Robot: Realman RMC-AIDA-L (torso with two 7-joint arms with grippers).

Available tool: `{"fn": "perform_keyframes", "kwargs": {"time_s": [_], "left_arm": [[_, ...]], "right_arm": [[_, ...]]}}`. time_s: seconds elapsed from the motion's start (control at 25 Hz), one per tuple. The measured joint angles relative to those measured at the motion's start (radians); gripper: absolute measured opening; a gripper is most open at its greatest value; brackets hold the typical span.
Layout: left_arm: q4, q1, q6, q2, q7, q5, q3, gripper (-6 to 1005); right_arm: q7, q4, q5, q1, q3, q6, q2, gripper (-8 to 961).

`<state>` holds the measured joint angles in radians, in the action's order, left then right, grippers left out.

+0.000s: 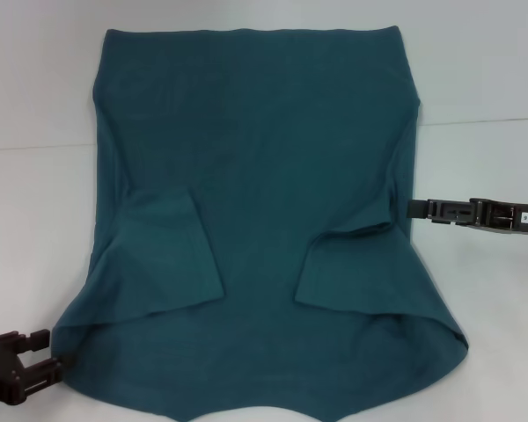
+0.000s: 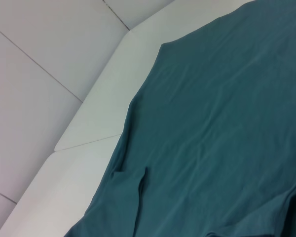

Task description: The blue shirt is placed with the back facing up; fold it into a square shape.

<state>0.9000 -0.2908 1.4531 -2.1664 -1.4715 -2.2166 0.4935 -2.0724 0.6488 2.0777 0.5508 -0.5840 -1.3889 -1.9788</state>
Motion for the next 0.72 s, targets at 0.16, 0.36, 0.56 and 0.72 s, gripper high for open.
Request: {"fn": "perform_keyframes", "kwargs": {"time_s": [0.16,0.36,0.56,0.72], "left_arm": [[-0.005,-0.005,-0.003,0.000,-0.008,-0.007,0.004,523],[-0.004,-0.008,-0.007,0.002,-0.022,-0.013,0.005,505],[0.003,-0.008,-0.020,0.002,-0.036,-0.013,0.006,487],[0.012,-0.008,-0.023,0.001,-0.040,-0.013,0.010,325]], "right_arm": [[0.000,0.000,-0.001,0.001,0.001,0.001,0.000,832],[0.000,0.000,-0.002,0.001,0.001,0.002,0.001,833],[0.000,0.000,-0.009,0.001,0.001,0.003,0.002,835],[0.000,0.000,-0.009,0.001,0.001,0.002,0.003,835]]}}
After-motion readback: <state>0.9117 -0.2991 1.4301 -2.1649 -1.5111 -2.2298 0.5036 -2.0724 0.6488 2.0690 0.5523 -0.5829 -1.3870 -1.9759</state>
